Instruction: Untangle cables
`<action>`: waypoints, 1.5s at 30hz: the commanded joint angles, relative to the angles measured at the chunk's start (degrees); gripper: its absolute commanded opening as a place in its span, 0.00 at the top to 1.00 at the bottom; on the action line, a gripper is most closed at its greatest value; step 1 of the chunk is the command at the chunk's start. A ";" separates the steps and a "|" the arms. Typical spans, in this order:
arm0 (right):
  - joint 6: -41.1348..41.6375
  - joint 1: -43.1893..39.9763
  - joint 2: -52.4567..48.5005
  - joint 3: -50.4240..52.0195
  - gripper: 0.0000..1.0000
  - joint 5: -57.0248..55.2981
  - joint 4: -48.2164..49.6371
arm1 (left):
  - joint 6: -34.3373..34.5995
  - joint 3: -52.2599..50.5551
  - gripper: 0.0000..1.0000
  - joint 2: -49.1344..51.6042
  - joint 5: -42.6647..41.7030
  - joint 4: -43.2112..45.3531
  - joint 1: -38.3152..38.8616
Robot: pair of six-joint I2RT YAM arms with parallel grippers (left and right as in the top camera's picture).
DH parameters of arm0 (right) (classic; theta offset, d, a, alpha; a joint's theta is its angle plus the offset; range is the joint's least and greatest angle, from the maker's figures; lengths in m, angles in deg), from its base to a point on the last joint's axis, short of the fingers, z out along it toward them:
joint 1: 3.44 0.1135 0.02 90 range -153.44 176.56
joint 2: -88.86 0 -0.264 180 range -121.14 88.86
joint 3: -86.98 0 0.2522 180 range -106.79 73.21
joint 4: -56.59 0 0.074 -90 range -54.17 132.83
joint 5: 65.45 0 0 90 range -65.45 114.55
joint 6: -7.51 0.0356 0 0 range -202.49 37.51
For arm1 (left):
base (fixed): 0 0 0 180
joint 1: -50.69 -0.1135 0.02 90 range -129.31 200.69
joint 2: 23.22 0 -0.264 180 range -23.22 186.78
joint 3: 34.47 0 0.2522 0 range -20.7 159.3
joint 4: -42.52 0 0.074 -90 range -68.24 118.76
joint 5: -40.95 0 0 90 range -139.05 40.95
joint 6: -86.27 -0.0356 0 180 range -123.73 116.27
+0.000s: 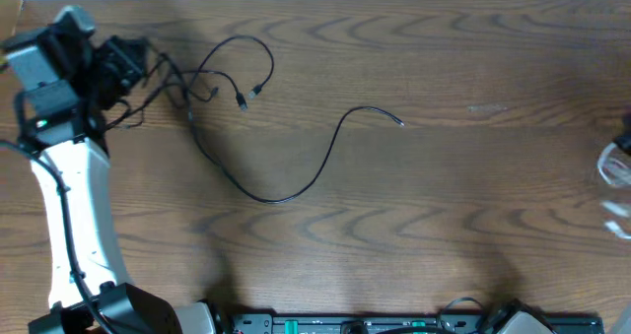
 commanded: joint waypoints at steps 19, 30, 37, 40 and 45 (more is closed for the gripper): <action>2.27 18.78 -4.59 -0.44 0.99 -2.86 7.56 | -2.54 0.52 0.92 -0.83 -6.34 0.61 32.85; 3.87 13.09 -4.59 -3.58 0.99 -21.46 -2.12 | -2.64 0.52 0.53 -0.79 -4.92 0.20 36.52; 4.50 2.19 -4.61 -12.41 0.99 -34.91 -13.00 | -2.64 0.52 0.53 -0.79 -7.50 0.07 36.52; 5.62 -2.69 -4.66 -15.58 0.99 -34.91 -14.58 | -2.60 0.52 0.53 -0.79 -8.46 0.09 36.52; 6.03 -6.21 -5.97 -21.20 0.99 -32.41 -14.36 | -0.90 0.52 0.53 -0.79 -8.81 0.13 36.52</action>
